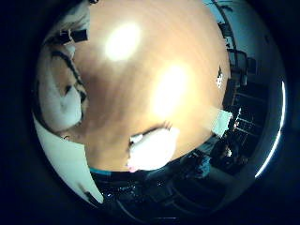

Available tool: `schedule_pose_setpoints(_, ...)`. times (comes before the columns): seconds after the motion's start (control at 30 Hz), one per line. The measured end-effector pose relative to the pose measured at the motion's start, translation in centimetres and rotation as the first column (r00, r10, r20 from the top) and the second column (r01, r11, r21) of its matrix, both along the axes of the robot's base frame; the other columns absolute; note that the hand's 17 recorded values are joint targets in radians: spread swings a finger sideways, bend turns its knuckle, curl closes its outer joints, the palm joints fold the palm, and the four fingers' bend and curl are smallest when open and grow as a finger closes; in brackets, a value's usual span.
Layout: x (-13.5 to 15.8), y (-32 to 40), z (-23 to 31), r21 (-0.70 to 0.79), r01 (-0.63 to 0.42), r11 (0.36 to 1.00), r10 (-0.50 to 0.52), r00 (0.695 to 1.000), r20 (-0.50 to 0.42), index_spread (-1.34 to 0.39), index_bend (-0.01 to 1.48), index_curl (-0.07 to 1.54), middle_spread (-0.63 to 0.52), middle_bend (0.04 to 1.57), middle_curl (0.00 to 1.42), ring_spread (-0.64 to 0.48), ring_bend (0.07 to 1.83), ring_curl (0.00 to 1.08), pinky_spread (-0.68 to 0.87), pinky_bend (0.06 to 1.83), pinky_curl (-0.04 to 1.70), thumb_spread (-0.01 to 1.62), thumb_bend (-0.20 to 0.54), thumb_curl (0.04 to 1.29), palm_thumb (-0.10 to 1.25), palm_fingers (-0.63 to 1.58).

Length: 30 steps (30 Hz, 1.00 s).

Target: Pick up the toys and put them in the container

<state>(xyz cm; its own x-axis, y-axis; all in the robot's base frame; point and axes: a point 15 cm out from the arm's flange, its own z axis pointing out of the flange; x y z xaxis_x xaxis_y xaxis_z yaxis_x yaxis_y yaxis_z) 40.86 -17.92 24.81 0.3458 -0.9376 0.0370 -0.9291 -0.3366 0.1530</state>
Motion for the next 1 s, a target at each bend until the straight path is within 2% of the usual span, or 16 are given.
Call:
schedule_pose_setpoints(0.2, -3.2, 0.4, 8.3, -0.013, 0.043, 0.999, -0.043, 0.999, 0.026, -0.29, 1.0, 0.83, -0.15, 1.3, 0.76, -0.22, 1.36, 0.69, -0.24, 1.21, 0.81, 0.98, -0.014, 0.63, 1.01, 1.09)
schedule_pose_setpoints(0.4, -6.0, 1.3, 16.5, -0.034, 0.083, 0.996, -0.078, 0.99, 0.115, -0.29, 1.0, 0.86, -0.16, 1.3, 0.78, -0.23, 1.36, 0.72, -0.24, 1.2, 0.87, 0.99, -0.014, 0.67, 1.0, 1.07)
schedule_pose_setpoints(0.5, -7.3, 3.0, 18.0, -0.007, 0.098, 0.995, -0.096, 0.987, 0.13, -0.29, 1.0, 0.86, -0.16, 1.3, 0.79, -0.23, 1.35, 0.72, -0.24, 1.19, 0.89, 0.98, -0.015, 0.69, 1.0, 1.07)
schedule_pose_setpoints(0.67, -7.1, 7.2, 19.7, 0.007, 0.06, 0.998, -0.061, 0.983, 0.175, -0.29, 0.99, 0.87, -0.17, 1.29, 0.8, -0.24, 1.34, 0.74, -0.24, 1.17, 0.91, 0.98, -0.015, 0.71, 0.99, 1.07)
schedule_pose_setpoints(1.0, -7.6, 20.0, 21.5, 0.057, -0.091, 0.994, 0.077, 0.973, 0.218, -0.29, 0.97, 0.89, -0.17, 1.27, 0.82, -0.24, 1.32, 0.76, -0.25, 1.16, 0.94, 0.96, -0.016, 0.73, 0.99, 1.08)
